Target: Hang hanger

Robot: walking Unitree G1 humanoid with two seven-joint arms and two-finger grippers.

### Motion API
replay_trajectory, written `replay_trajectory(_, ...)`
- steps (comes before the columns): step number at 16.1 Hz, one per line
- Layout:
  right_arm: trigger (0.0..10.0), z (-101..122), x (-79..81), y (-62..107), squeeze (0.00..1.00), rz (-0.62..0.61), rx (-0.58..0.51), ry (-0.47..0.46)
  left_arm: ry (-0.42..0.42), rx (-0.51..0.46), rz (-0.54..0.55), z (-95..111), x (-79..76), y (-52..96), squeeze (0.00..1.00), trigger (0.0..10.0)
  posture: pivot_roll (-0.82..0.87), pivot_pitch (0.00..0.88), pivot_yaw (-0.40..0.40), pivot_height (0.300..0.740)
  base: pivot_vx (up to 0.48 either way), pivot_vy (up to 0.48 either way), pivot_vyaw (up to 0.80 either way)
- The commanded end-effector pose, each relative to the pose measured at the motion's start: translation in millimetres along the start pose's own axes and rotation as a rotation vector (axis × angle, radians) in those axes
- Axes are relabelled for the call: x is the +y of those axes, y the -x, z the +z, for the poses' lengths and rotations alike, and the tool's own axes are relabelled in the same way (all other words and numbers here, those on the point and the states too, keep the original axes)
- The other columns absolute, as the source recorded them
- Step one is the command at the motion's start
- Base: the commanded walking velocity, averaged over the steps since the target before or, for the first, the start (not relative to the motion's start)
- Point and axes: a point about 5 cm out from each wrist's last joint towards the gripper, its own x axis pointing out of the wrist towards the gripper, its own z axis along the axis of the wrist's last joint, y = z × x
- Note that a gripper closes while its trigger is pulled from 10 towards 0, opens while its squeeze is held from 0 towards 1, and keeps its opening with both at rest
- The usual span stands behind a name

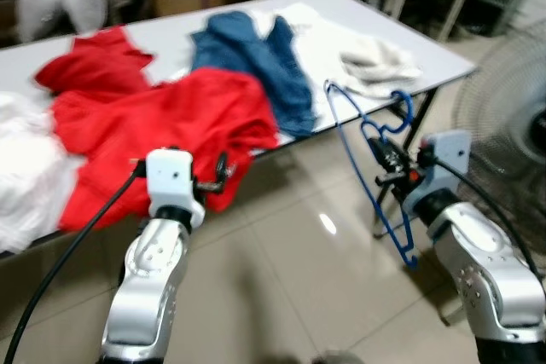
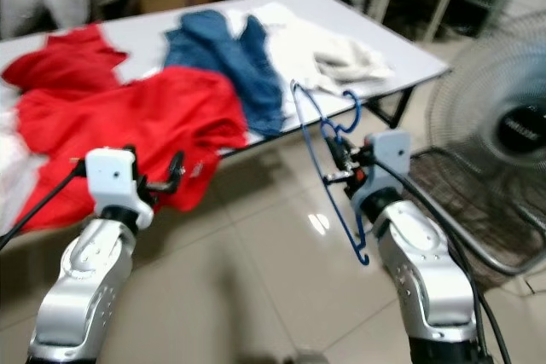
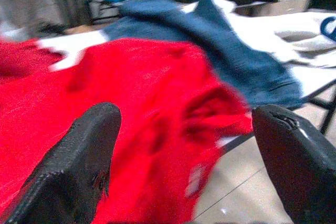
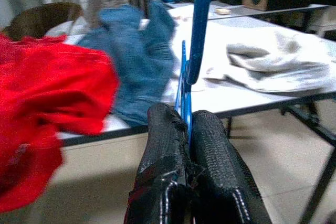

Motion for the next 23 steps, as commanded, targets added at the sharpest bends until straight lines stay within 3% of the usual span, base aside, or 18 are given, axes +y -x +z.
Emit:
replay_trajectory(1, 10.0, 1.2, -6.2, 3.7, 0.00, -0.026, 0.000, 0.008, 0.005, 0.007, -0.025, -0.2, -6.9, -0.4, 0.93, 10.0, -0.14, 0.059, 0.011, 0.740, 0.382, 0.000, 0.00)
replay_trajectory(6, 10.0, 5.0, -11.9, 6.3, 0.00, -0.022, 0.000, 0.029, 0.002, 0.019, -0.034, -5.1, -9.0, -1.2, 0.93, 10.0, -0.15, 0.045, 0.000, 0.740, 0.382, 0.000, 0.00)
replay_trajectory(8, 10.0, 2.8, -6.3, 12.6, 0.00, 0.083, 0.028, 0.032, -0.012, 0.020, -0.035, -5.2, -6.6, -0.7, 0.93, 10.0, -0.15, 0.044, -0.003, 0.740, 0.375, 0.000, 0.00)
replay_trajectory(11, 10.0, 6.9, -3.4, 15.7, 0.00, 0.125, 0.002, 0.039, -0.025, 0.041, -0.100, -9.1, -8.6, 0.4, 0.92, 10.0, -0.14, 0.045, 0.003, 0.740, 0.365, 0.000, 0.00)
replay_trajectory(12, 10.0, 8.9, -3.2, 16.1, 0.00, 0.136, -0.009, 0.045, -0.089, 0.056, -0.129, -12.2, -9.0, 0.6, 0.71, 10.0, -0.14, 0.047, 0.006, 0.740, 0.000, 0.000, 0.00)
replay_trajectory(13, 10.0, 10.0, -2.3, 17.1, 0.00, 0.150, -0.012, 0.049, -0.163, 0.063, -0.167, -15.6, -8.0, 1.4, 0.07, 10.0, -0.14, 0.051, 0.012, 0.740, 0.000, 0.000, 0.00)
replay_trajectory(14, 10.0, 10.0, -1.0, 18.6, 0.00, 0.165, -0.011, 0.055, -0.225, 0.076, -0.192, -19.0, -5.7, 2.0, 0.00, 10.0, -0.14, 0.054, 0.019, 0.740, 0.000, 0.000, 0.00)
replay_trajectory(15, 10.0, 9.0, 0.0, 19.7, 0.00, 0.175, -0.007, 0.061, -0.247, 0.088, -0.205, -21.1, -3.4, 1.5, 0.00, 9.4, -0.14, 0.054, 0.019, 0.740, 0.000, 0.000, 0.00)
replay_trajectory(17, 10.0, 7.6, 0.4, 20.3, 0.00, 0.177, -0.002, 0.059, -0.225, 0.106, -0.259, -23.4, -4.3, -0.8, 0.00, 4.4, -0.14, 0.059, 0.023, 0.740, 0.000, 0.000, 0.00)
replay_trajectory(18, 10.0, 7.2, 0.4, 20.2, 0.00, 0.178, 0.001, 0.061, -0.223, 0.116, -0.269, -24.9, -4.0, -1.7, 0.00, 2.9, -0.14, 0.059, 0.023, 0.740, 0.000, 0.000, 0.00)
replay_trajectory(19, 10.0, 6.7, 0.7, 20.3, 0.00, 0.184, 0.008, 0.067, -0.228, 0.141, -0.290, -28.1, -3.2, -3.0, 0.00, 0.0, -0.14, 0.060, 0.026, 0.740, 0.000, 0.000, 0.00)
replay_trajectory(21, 10.0, 4.2, 1.8, 21.8, 0.00, 0.215, 0.038, 0.091, -0.255, 0.198, -0.312, -34.7, 0.2, -3.5, 0.00, 0.0, -0.14, 0.063, 0.032, 0.740, 0.000, 0.000, 0.00)
replay_trajectory(23, 10.0, 2.5, 3.7, 24.0, 0.00, 0.243, 0.056, 0.109, -0.264, 0.226, -0.260, -39.0, 7.2, -6.0, 0.00, 0.0, -0.14, 0.065, 0.034, 0.740, 0.000, 0.000, 0.00)
